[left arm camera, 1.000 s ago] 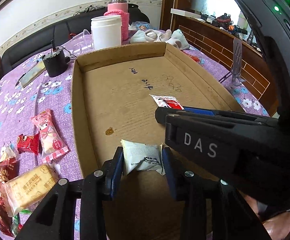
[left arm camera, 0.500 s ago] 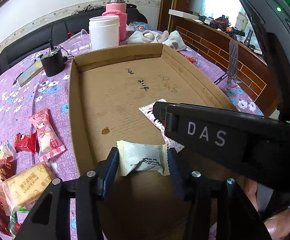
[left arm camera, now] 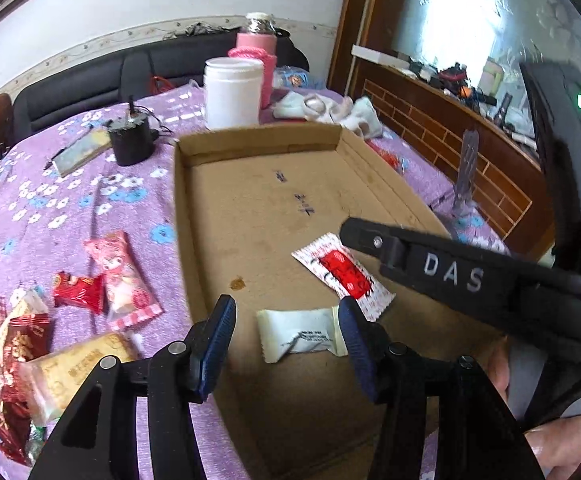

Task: Organize snacks
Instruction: 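Withdraw both grippers from the tray back toward the snack pile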

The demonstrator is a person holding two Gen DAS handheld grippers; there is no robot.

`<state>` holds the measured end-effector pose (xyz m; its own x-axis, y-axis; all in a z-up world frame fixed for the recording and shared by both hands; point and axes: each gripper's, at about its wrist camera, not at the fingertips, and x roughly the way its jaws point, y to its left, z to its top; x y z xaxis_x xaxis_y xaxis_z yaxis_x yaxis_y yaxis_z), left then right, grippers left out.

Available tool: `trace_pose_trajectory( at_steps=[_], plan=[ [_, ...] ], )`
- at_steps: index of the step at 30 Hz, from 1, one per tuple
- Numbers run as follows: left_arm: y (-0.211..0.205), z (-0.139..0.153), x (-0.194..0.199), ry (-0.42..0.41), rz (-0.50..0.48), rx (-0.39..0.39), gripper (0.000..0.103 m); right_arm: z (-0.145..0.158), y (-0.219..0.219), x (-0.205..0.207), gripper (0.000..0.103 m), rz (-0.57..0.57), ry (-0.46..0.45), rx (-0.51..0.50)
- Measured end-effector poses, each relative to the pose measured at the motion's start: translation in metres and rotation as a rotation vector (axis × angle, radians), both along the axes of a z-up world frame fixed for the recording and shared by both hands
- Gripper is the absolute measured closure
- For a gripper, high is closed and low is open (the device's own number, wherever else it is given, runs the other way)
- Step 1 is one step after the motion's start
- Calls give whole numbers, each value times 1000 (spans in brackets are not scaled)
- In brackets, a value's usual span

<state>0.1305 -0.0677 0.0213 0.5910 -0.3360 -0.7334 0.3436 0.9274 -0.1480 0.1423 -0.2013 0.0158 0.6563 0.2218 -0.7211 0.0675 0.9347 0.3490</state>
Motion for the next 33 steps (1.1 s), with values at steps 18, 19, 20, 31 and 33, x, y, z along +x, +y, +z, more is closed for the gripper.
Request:
trace_pose_trajectory(
  at_steps=[18,19,20,31,33],
  plan=[
    [85,42,-38,-16,150,6,46,9,16,-8,73,52,-44,-13],
    [94,41,-42,-26,162,20,46,10,19,-9,73,59,-50,-15],
    [107,40,-48,-39,179,32,46,11,21,-9,73,67,-54,-17],
    [274,1,-73,-5,437,-133,39,26,109,-47,67,358,-189,-61],
    [279,-5,-69,32,403,-158,39,22,133,-56,67,445,-192,-86]
  ],
)
